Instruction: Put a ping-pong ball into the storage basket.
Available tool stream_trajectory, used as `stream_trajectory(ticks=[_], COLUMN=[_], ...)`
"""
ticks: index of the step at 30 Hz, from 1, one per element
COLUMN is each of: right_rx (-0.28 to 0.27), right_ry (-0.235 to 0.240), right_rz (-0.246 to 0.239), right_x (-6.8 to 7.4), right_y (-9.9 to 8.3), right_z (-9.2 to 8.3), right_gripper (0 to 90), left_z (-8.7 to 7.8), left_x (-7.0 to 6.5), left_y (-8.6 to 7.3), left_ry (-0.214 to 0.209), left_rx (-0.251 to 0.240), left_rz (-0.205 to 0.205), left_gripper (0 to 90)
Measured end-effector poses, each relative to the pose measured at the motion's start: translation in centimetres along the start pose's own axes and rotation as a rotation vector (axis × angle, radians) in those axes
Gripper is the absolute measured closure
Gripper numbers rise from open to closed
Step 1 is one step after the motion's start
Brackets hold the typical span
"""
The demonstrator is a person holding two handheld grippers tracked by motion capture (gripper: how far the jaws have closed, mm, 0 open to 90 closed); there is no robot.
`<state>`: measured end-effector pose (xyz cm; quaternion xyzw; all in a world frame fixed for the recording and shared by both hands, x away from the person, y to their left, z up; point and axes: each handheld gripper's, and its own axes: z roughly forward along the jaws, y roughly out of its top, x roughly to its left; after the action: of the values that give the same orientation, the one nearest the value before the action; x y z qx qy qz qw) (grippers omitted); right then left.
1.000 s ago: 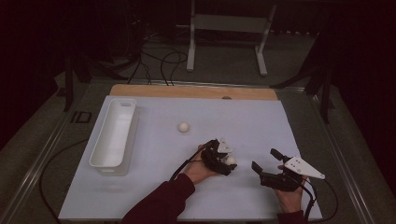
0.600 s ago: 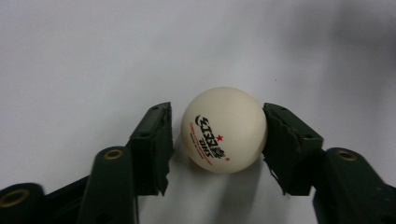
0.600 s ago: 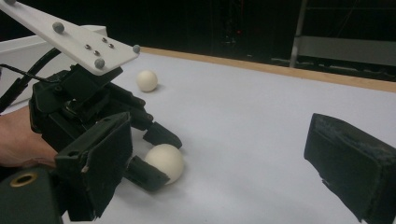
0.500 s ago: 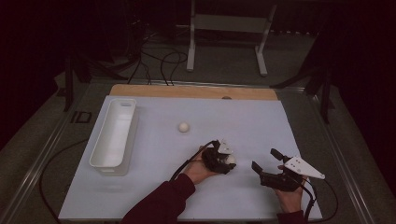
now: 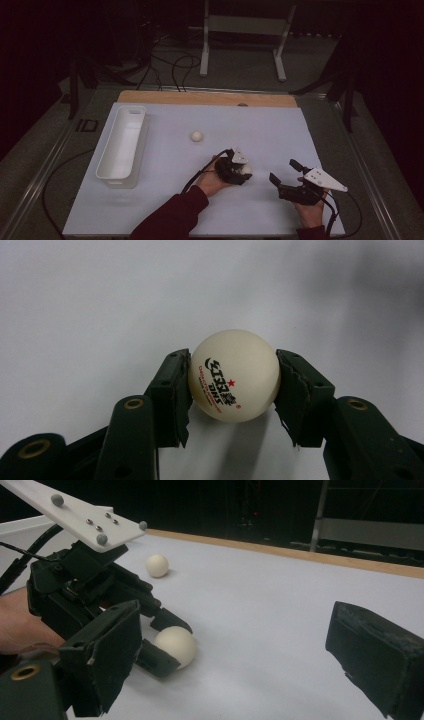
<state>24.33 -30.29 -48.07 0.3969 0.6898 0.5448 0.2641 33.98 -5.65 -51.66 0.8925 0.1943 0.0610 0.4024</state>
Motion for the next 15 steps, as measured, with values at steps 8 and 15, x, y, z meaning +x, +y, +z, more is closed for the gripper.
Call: stream_trajectory(ticks=[8,15], right_rx=[0.000,0.001], right_ry=[0.002,0.003], right_rz=[0.000,0.000], right_x=[0.02,0.03], right_y=[-0.02,-0.03], right_z=[0.02,0.01], right_gripper=[7.7,7.7], left_z=[-0.38,-0.91], left_x=[0.10,0.25], left_y=[0.10,0.26], left_ry=[0.003,0.020], left_rx=[-0.006,-0.011], left_rz=[-0.005,-0.012], left_gripper=[50.6,50.6])
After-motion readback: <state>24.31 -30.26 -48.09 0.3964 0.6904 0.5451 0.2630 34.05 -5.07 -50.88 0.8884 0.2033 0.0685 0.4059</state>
